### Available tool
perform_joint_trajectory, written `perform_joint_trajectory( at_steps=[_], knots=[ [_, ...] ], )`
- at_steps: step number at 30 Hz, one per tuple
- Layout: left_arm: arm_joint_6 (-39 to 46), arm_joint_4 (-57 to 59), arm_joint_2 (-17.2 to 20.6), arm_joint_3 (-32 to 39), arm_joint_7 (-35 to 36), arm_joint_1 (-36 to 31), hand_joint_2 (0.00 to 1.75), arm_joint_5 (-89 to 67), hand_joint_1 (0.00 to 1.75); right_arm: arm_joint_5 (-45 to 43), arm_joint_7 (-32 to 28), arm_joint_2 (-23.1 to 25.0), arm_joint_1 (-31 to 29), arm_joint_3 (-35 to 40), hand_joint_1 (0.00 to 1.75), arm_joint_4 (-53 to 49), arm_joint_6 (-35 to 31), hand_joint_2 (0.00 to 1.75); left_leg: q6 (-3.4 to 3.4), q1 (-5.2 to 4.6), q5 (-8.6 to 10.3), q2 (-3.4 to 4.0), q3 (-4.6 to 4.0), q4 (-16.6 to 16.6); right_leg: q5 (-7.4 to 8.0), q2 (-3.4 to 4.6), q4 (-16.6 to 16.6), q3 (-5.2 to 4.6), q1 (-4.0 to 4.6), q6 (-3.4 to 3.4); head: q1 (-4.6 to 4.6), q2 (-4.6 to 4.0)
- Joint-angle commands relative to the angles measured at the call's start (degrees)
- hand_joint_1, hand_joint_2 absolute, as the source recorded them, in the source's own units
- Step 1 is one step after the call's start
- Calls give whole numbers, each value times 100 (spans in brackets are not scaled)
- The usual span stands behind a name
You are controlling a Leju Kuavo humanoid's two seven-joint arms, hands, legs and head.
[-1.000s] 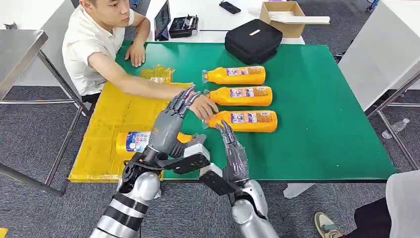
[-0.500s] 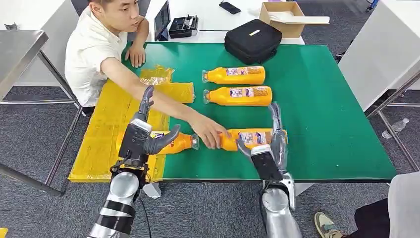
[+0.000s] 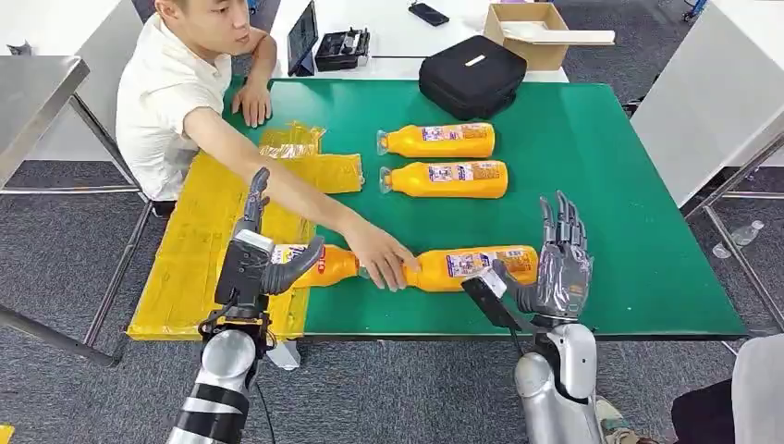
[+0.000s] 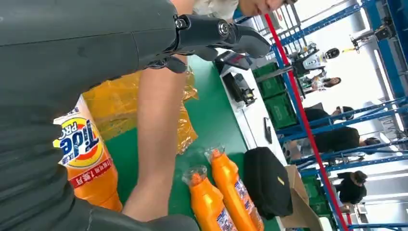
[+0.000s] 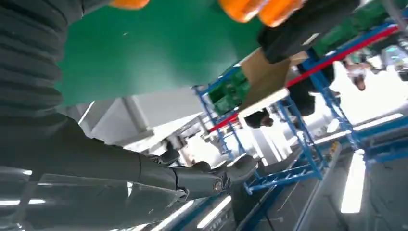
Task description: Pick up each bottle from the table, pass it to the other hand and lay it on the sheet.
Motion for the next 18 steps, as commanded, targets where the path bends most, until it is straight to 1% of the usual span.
perform_joint_trajectory(
  at_steps=[1,3,4,8,9,10,11,13,14,15,18],
  knots=[
    [84,-538,-144,-635,-48,731,175,255,0,536,436,-497,27,-192,0,798,308,175,-3,4,-9,-2,29,-10,-7,-6,-17,33,5,-7,-2,0],
    [79,-467,-144,-871,-67,761,175,74,0,395,407,-522,66,-195,0,848,499,175,-2,3,-6,-11,19,-8,-6,-11,-13,25,3,-5,2,0],
    [188,-383,-144,-952,3,730,175,61,0,374,410,-532,105,-181,0,817,539,175,-3,4,-12,-7,29,-8,-11,-8,-16,36,5,-8,0,0],
    [250,-63,-144,-1044,104,545,175,318,0,588,656,-809,232,12,0,897,1039,175,-7,1,-13,-12,35,-10,-14,-14,-17,44,1,-14,-2,0],
    [248,-49,-144,-1048,97,526,175,325,0,607,665,-885,241,36,0,967,1064,175,-3,-3,-4,-8,10,-4,-4,-8,-10,17,-3,-5,-2,0],
    [242,-40,-144,-1070,96,506,175,329,0,606,664,-939,215,46,0,1089,1084,175,-6,0,-8,-11,26,-9,-8,-12,-18,35,0,-10,0,0],
    [233,-57,-144,-1085,88,498,175,361,0,627,641,-987,190,94,0,1165,1115,175,-4,-2,-5,-9,15,-6,-5,-9,-13,22,-2,-7,-4,0],
    [211,-79,-144,-1123,88,470,175,366,0,579,610,-1054,124,206,0,1373,1244,175,-10,1,-13,-6,42,-10,-11,-9,-19,49,3,-18,-2,0],
    [205,-82,-144,-1132,88,455,175,371,0,605,623,-1079,96,257,0,1468,1300,175,-3,-2,-6,-4,16,-5,-3,-4,-14,22,-1,-7,-2,0],
    [200,-76,-144,-1143,89,442,175,376,0,609,623,-1090,73,293,0,1544,1319,175,-6,0,-11,2,26,-6,-6,0,-16,32,1,-12,-2,0],
    [184,-31,-144,-1165,106,410,175,420,0,560,655,-1072,13,331,0,1754,1351,175,-4,-2,-6,1,12,-4,-2,-1,-11,16,-2,-7,-2,0]
  ],
)
